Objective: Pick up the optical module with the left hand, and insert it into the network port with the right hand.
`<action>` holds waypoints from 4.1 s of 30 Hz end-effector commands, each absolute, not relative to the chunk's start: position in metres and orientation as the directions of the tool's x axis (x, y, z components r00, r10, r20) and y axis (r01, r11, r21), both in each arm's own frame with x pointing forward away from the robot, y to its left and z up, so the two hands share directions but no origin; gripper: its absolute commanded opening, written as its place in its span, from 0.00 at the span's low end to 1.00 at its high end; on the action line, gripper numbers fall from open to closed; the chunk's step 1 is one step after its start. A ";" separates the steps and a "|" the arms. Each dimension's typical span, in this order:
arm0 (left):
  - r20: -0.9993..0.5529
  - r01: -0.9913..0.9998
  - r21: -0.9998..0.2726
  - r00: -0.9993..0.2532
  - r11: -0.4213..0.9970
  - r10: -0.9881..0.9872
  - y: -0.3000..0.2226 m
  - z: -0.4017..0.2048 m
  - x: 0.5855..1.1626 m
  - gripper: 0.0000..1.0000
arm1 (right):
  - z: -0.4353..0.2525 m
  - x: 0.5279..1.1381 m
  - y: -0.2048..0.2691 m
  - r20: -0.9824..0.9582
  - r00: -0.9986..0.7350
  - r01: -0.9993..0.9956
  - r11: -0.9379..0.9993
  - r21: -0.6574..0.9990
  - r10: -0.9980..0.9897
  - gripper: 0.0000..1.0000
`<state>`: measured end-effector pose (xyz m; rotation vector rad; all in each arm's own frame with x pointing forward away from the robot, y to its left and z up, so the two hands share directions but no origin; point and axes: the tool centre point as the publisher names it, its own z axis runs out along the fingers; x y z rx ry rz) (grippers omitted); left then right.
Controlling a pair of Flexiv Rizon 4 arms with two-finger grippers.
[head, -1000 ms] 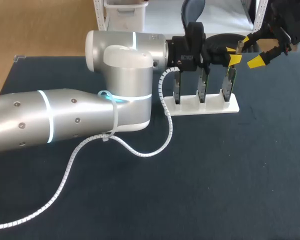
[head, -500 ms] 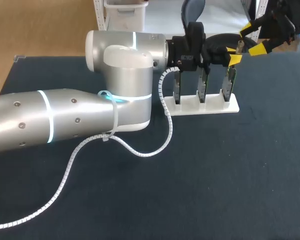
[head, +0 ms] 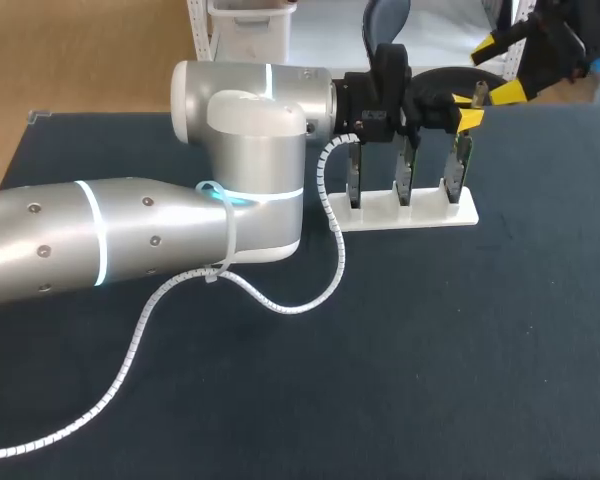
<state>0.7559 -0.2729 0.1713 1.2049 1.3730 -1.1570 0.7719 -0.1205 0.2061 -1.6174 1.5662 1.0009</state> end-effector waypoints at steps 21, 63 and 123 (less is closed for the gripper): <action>-0.991 0.995 -0.068 -0.075 0.069 0.110 -0.273 0.172 0.757 0.00 | 0.203 0.770 -0.113 -0.863 -0.074 -0.995 -0.023 0.098 -0.499 1.00; -0.991 0.995 -0.068 -0.075 0.069 0.110 -0.273 0.172 0.757 0.00 | 0.199 0.766 -0.113 -0.855 -0.096 -0.994 0.011 0.105 -0.509 0.00; -0.868 0.998 -0.053 -0.068 0.044 0.492 -0.251 0.149 0.754 1.00 | 0.199 0.774 -0.114 -0.851 -0.092 -0.995 0.023 0.093 -0.517 0.00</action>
